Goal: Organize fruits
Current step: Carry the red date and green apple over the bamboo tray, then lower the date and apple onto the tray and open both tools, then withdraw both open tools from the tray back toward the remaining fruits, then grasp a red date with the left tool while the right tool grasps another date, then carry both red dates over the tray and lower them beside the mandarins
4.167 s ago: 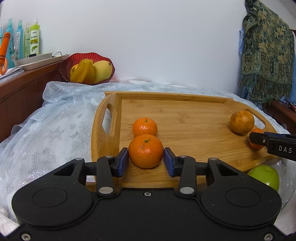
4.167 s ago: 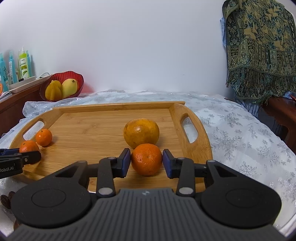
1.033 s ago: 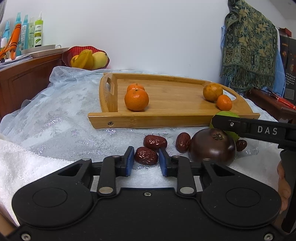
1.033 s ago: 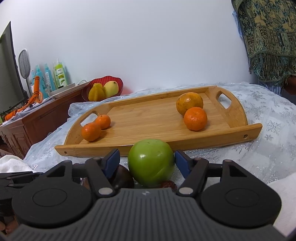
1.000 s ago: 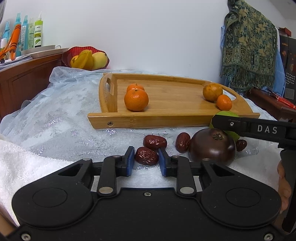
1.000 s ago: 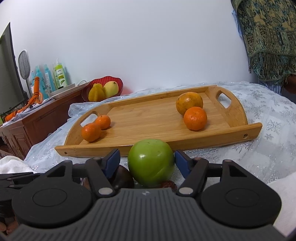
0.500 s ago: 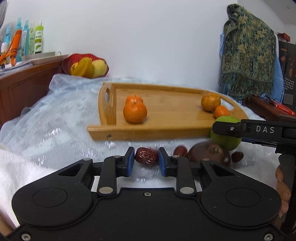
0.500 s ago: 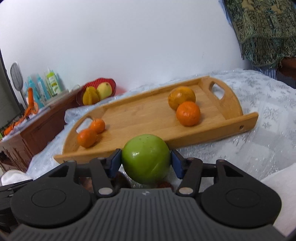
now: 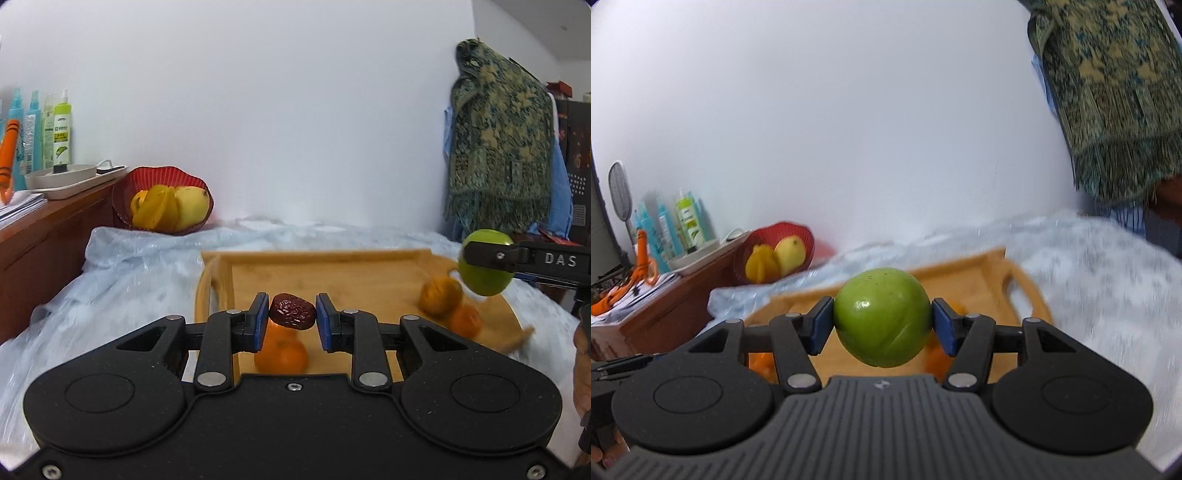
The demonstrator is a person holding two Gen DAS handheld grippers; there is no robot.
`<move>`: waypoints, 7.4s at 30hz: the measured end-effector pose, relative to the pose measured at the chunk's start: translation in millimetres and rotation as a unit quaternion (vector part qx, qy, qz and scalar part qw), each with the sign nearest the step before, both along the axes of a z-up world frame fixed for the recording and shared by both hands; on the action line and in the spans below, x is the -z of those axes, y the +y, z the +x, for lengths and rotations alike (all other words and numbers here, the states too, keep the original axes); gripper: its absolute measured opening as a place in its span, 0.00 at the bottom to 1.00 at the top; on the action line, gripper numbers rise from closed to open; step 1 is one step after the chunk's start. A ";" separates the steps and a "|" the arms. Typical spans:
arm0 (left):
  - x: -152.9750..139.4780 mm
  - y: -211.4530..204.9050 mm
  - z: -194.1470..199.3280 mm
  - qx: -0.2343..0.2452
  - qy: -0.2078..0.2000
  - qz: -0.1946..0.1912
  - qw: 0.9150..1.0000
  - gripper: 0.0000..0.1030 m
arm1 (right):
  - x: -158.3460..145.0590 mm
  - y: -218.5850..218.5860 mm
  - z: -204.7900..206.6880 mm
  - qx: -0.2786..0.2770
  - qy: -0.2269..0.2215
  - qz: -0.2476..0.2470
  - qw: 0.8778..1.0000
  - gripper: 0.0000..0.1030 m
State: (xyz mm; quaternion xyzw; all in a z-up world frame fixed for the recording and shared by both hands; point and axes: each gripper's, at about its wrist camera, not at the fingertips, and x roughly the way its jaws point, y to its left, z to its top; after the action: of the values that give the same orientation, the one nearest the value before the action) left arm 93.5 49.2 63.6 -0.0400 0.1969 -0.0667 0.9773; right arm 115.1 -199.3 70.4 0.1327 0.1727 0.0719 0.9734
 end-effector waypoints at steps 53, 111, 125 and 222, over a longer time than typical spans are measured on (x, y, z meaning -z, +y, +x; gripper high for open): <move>46.1 4.1 154.7 -0.014 0.132 -0.003 0.991 0.25 | 41.3 -17.5 150.2 0.003 0.160 -0.034 0.986 0.59; 21.4 6.6 120.9 -0.008 0.083 -0.005 0.996 0.78 | 10.5 -14.2 109.7 0.026 0.072 -0.050 0.996 0.86; 4.1 10.6 52.9 0.000 0.043 -0.015 0.999 0.89 | 7.1 5.7 40.3 0.017 0.003 -0.076 0.997 0.91; 36.9 -28.5 -37.9 0.011 0.022 -0.001 1.000 0.26 | 47.4 21.5 -53.8 0.080 0.012 -0.119 0.990 0.21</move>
State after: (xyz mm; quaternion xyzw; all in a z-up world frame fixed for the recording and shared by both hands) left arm 55.6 20.7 26.7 -0.0406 0.2186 -0.0765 0.9720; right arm 61.3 -177.8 23.0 0.0298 0.1801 -0.0291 0.9828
